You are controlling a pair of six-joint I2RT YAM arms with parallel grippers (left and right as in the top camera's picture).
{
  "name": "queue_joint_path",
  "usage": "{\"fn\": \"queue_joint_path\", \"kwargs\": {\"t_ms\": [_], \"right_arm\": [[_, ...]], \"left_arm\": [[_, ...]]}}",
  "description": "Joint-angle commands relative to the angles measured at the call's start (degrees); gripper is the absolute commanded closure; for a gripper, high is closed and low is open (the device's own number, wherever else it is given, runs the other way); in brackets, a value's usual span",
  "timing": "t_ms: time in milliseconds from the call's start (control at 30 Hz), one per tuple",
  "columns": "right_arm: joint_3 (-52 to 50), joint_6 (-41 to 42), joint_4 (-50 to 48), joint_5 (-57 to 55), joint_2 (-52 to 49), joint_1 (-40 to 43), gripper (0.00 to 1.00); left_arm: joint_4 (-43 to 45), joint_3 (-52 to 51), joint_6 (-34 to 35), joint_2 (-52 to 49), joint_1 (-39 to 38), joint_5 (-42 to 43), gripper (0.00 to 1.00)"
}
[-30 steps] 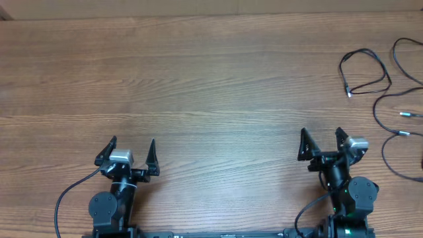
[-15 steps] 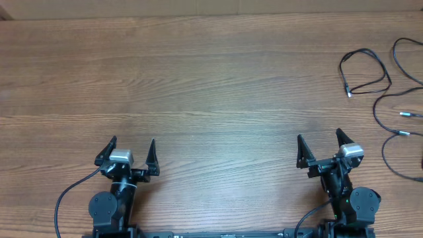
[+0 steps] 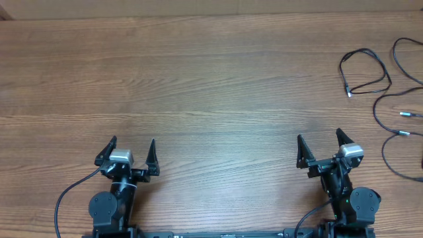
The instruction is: Untangle cables
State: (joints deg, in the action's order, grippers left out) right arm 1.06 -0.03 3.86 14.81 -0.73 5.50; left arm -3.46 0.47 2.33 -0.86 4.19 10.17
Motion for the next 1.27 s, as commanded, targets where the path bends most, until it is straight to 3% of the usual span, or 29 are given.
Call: {"fn": "queue_joint_path", "kwargs": {"t_ms": [0, 1233], "right_arm": [[-0.6, -0.5, -0.3, 0.3, 0.6, -0.1, 0.0], [-0.6, -0.5, -0.3, 0.3, 0.6, -0.1, 0.0]], "left_arm": [[-0.2, -0.2, -1.1, 0.6, 0.4, -0.7, 0.0], [-0.2, -0.2, -1.1, 0.6, 0.4, -0.7, 0.0]]}}
